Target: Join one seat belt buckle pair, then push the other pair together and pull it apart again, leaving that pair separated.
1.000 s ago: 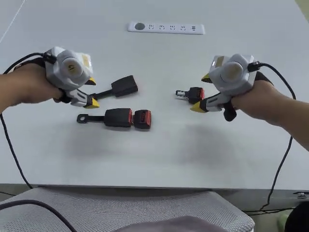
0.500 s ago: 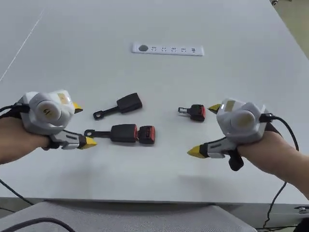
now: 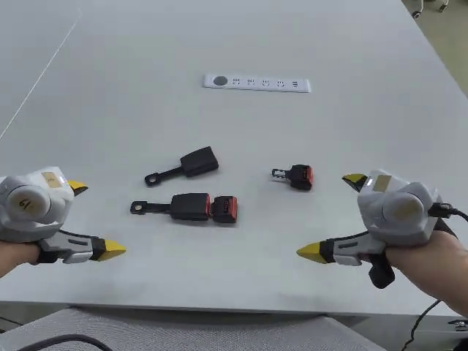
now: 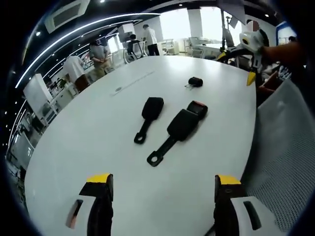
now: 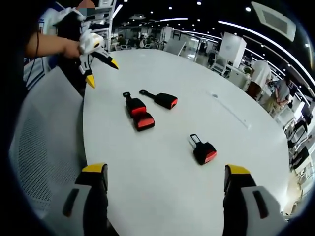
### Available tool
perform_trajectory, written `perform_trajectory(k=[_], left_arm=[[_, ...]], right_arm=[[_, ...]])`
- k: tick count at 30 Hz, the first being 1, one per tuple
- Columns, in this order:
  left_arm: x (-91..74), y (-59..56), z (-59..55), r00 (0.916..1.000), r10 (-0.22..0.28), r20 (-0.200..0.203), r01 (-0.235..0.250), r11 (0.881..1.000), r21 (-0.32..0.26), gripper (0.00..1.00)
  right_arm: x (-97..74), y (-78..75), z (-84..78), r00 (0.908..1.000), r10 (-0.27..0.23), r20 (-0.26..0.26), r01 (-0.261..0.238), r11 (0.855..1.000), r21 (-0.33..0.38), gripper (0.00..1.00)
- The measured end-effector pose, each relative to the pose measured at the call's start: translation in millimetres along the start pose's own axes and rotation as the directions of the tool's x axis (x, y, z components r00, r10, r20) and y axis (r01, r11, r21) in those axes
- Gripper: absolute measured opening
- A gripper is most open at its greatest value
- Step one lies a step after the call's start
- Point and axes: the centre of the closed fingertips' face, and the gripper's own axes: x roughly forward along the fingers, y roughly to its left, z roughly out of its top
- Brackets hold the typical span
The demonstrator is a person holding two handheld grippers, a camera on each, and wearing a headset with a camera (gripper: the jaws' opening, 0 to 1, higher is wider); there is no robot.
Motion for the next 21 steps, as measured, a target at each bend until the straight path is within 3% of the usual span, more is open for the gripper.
perform_trajectory(k=[5,21], left_arm=[[-5.4,6.5,-3.6,0.9992,0.031,0.024,-0.031,0.999,-0.012,1.0],[-9.5,5.6,-11.6,0.9982,0.055,0.024,-0.054,0.998,-0.037,1.0]], right_arm=[[-0.8,-0.1,3.1,0.9998,-0.016,0.01,0.016,1.0,0.007,1.0],[-4.1,2.1,-1.1,0.9995,-0.031,0.009,0.03,0.996,0.085,1.0]])
